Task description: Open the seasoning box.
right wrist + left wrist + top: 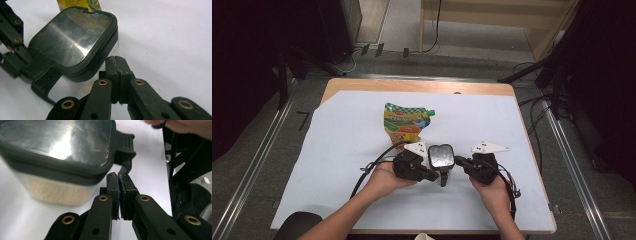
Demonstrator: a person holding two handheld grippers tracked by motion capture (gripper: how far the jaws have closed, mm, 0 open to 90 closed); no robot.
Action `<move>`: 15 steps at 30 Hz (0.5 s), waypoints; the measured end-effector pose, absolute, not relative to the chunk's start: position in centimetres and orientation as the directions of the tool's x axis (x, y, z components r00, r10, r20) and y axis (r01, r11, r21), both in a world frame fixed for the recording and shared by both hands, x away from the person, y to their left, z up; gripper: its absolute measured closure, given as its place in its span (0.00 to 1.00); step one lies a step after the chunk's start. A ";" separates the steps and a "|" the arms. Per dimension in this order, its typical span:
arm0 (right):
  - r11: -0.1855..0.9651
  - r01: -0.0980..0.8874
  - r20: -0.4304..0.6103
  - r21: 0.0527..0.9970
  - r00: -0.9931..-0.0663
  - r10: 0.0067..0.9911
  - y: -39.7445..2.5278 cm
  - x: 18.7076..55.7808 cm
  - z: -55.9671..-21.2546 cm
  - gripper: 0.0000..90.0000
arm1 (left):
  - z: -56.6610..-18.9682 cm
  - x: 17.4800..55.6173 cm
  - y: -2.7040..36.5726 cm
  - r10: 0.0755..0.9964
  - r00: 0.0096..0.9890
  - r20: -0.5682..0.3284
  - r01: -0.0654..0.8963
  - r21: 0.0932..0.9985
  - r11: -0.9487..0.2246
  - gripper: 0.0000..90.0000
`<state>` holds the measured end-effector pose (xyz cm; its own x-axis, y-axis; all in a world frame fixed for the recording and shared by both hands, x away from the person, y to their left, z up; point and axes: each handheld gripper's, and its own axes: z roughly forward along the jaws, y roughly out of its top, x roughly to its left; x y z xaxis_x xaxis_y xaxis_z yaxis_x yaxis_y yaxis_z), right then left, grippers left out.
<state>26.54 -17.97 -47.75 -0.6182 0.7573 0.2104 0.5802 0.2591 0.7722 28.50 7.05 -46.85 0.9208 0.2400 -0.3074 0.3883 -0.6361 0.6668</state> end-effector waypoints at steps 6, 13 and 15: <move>0.249 0.580 0.215 0.776 -0.614 0.760 -18.7 25.0 -47.1 1.00 | -45.9 28.6 8.4 0.239 0.923 -0.301 0.384 0.675 -0.630 0.96; 0.253 0.568 0.208 0.783 -0.623 0.754 -18.6 22.7 -46.3 1.00 | -45.7 29.0 9.3 0.259 0.914 -0.311 0.404 0.671 -0.622 0.78; 0.254 0.566 0.214 0.785 -0.632 0.745 -18.4 21.9 -46.3 1.00 | -45.7 29.1 9.5 0.258 0.915 -0.310 0.403 0.668 -0.626 0.72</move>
